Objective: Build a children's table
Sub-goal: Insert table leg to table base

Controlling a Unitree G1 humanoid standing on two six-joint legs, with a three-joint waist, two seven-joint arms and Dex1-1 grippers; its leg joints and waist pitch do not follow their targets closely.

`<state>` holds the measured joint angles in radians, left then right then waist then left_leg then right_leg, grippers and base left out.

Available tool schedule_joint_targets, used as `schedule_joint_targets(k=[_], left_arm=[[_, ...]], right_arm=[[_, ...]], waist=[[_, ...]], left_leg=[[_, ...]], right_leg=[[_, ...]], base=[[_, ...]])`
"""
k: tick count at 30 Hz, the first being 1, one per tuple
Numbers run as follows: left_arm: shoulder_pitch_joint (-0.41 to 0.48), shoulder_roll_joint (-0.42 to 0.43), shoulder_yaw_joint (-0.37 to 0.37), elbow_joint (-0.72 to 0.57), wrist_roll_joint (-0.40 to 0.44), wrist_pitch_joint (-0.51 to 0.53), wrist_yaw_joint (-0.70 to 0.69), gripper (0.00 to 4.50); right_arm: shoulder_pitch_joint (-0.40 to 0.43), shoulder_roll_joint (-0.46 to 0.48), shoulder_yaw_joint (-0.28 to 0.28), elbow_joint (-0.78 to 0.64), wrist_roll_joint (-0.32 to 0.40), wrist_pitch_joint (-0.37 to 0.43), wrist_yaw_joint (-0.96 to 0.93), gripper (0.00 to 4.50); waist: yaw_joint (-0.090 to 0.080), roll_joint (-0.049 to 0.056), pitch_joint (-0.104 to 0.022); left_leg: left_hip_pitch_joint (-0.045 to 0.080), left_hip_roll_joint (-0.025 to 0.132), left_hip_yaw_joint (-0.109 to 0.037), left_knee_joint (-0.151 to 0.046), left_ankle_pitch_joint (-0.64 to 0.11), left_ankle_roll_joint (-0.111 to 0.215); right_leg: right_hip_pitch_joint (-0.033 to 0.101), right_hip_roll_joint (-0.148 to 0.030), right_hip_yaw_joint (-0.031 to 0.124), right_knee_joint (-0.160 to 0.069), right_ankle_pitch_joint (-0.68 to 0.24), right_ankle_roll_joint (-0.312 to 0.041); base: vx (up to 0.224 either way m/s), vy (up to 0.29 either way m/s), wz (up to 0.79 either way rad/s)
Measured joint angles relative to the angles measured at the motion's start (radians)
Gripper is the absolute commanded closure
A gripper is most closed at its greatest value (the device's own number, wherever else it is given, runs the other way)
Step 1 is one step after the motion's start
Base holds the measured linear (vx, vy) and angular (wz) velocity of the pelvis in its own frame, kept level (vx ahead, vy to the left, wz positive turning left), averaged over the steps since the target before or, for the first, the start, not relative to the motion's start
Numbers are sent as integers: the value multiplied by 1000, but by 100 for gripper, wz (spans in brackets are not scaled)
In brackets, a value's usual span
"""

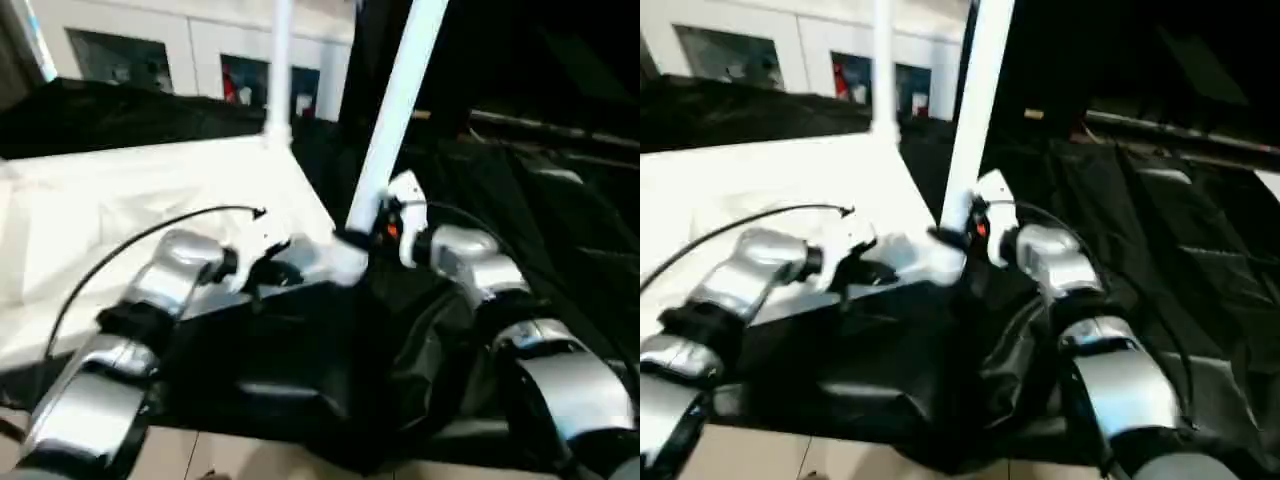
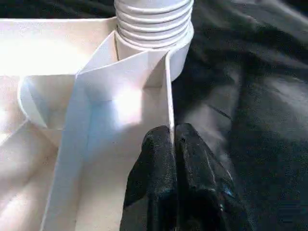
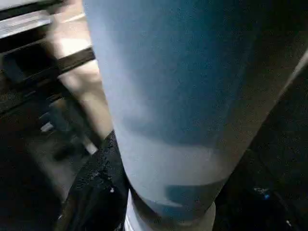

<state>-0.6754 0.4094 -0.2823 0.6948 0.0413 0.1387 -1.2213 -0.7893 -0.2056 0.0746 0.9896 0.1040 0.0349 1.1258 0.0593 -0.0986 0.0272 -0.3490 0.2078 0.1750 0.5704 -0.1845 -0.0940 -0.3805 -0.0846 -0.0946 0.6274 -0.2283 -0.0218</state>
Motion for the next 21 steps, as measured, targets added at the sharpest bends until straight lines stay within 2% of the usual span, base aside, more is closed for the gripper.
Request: schedule_joint_targets(k=[4,10,14,17,21], left_arm=[[24,28,-5,-43,-7,0,-51,450],[42,46,-8,-70,-8,1,-80,450],[42,42,-6,-65,-6,9,-63,450],[26,5,1,-24,7,17,4,450],[15,-30,1,8,14,20,37,450]], right_arm=[[15,-16,35,-36,0,-2,86,262],[40,-14,40,-61,0,-2,124,262],[46,-7,39,-67,0,0,91,262],[58,18,17,-63,0,3,-23,262],[77,28,5,-68,1,3,-80,262]], waist=[[2,-2,-1],[2,-6,-4],[2,-6,-5],[2,-4,-4],[4,2,0]], left_leg=[[0,0,0,0,0,0],[0,0,0,-2,0,0],[2,0,1,-2,0,0],[15,-1,1,-2,0,0],[19,-1,0,-3,0,0]], right_leg=[[0,0,0,0,0,0],[1,0,0,-2,-1,0],[2,0,0,-1,-1,0],[10,0,0,-2,0,-1],[14,0,1,-9,-3,4]], base=[[0,0,0],[0,0,0],[0,0,0],[0,0,0],[0,0,0]])
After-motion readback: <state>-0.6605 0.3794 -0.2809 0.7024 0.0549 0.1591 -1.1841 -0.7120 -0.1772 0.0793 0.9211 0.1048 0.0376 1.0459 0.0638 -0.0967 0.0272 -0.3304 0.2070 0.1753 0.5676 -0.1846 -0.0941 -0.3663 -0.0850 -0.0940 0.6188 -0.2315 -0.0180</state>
